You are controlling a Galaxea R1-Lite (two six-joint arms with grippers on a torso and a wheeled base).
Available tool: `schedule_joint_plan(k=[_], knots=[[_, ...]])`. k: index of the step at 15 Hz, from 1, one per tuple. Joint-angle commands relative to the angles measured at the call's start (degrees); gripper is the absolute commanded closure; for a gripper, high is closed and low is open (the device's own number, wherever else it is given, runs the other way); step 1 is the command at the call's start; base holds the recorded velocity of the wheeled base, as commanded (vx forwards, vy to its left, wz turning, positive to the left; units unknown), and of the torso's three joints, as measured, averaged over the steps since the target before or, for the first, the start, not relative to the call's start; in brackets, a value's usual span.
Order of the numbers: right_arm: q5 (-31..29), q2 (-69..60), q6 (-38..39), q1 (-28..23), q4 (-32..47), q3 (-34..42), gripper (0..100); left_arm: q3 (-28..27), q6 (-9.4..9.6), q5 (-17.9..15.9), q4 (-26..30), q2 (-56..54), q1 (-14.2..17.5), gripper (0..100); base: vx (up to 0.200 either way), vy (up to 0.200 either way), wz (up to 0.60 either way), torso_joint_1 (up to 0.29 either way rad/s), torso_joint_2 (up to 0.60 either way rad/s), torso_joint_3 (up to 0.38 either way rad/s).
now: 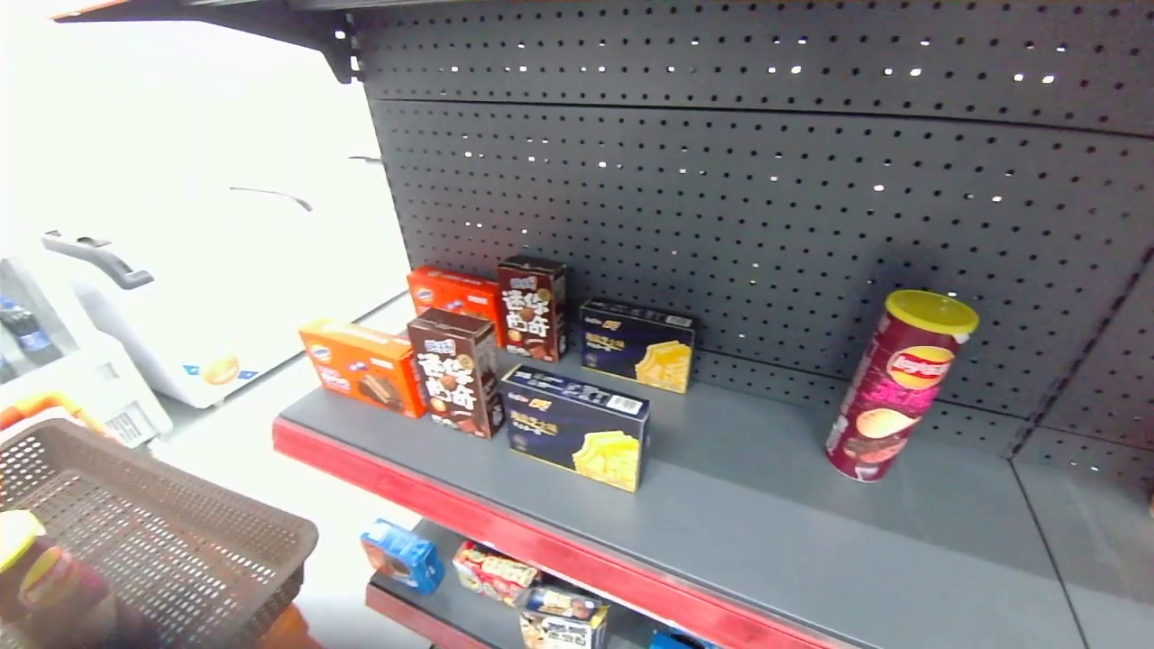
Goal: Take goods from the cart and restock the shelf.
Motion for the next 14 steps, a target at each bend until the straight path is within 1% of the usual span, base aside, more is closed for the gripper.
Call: schedule_joint_plan(k=[1, 3, 4, 8, 9, 10, 11, 13, 14], knots=[[0.0, 0.0, 0.0, 0.0, 0.0, 0.0, 0, 0.0, 0.25, -0.1, 0.0, 0.0, 0.0, 0, 0.000, 0.000, 0.60, 0.002, 0.01, -0.002], [0.0, 0.0, -0.1, 0.0, 0.0, 0.0, 0, 0.0, 0.34, -0.2, 0.0, 0.0, 0.0, 0, 0.000, 0.000, 0.60, 0.000, 0.00, 0.002], [0.0, 0.0, -0.1, 0.0, 0.0, 0.0, 0, 0.0, -0.02, 0.0, 0.0, 0.0, 0.0, 0, 0.000, 0.000, 0.60, 0.002, 0.00, 0.002], [0.0, 0.0, 0.3, 0.0, 0.0, 0.0, 0, 0.0, 0.16, 0.0, 0.0, 0.0, 0.0, 0, 0.000, 0.000, 0.60, 0.002, 0.00, 0.001], [0.0, 0.0, 0.2, 0.0, 0.0, 0.0, 0, -0.8, 1.22, 0.0, 0.0, 0.0, 0.1, 0, 0.000, 0.000, 0.00, 0.000, 0.00, 0.000], [0.0, 0.0, 0.3, 0.0, 0.0, 0.0, 0, -4.3, 3.85, -0.3, 0.8, 0.1, 0.1, 0, 0.000, 0.000, 0.00, 0.000, 0.00, 0.000], [0.0, 0.0, 0.3, 0.0, 0.0, 0.0, 0, -8.2, 4.47, -0.3, 2.5, 1.1, -0.1, 0, 0.000, 0.000, 0.00, 0.000, 0.00, 0.000], [0.0, 0.0, 0.3, 0.0, 0.0, 0.0, 0, -21.4, 4.82, -1.0, 9.3, 8.1, -0.1, 0, 0.000, 0.000, 0.00, 0.000, 0.00, 0.000], [0.0, 0.0, 0.3, 0.0, 0.0, 0.0, 0, -28.7, 4.99, -0.9, 12.0, 13.4, 0.0, 0, 0.000, 0.000, 0.00, 0.000, 0.00, 0.000]])
